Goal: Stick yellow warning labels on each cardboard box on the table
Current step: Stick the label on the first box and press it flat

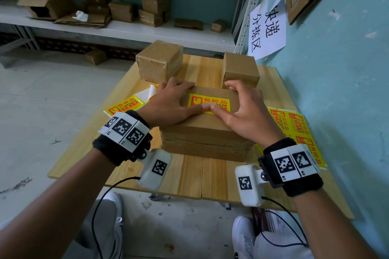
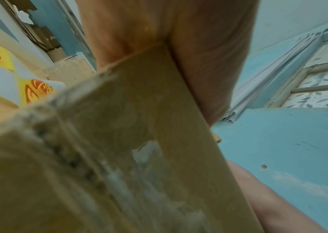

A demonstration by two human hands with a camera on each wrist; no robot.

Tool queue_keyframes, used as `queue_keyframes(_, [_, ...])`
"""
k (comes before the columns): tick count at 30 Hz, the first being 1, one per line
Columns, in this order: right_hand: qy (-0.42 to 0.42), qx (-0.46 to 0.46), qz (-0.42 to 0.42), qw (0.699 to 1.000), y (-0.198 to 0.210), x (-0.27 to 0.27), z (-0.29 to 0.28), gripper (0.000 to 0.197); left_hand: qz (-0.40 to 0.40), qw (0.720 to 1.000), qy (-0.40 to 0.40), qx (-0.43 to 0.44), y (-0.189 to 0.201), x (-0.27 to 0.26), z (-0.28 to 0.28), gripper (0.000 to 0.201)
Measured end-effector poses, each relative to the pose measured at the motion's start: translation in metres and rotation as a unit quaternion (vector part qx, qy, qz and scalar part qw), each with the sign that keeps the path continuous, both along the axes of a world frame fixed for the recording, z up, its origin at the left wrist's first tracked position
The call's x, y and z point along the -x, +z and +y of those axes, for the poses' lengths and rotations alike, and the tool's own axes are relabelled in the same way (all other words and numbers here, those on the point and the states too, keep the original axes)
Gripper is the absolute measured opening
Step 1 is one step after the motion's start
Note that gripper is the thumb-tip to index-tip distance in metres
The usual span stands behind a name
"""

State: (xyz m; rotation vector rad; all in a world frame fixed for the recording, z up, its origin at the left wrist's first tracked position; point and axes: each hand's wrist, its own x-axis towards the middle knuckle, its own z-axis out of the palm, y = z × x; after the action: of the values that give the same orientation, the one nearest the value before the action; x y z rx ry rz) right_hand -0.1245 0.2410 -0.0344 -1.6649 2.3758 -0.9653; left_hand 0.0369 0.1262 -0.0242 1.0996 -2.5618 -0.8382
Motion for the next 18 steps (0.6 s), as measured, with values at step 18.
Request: queue_keyframes(18, [0.053,-0.009,-0.054,0.997,0.0017,0.0079,0.0046,0.068,0.017,0.999,-0.017,-0.024,0.0032,-0.0044,0.0011,0.072])
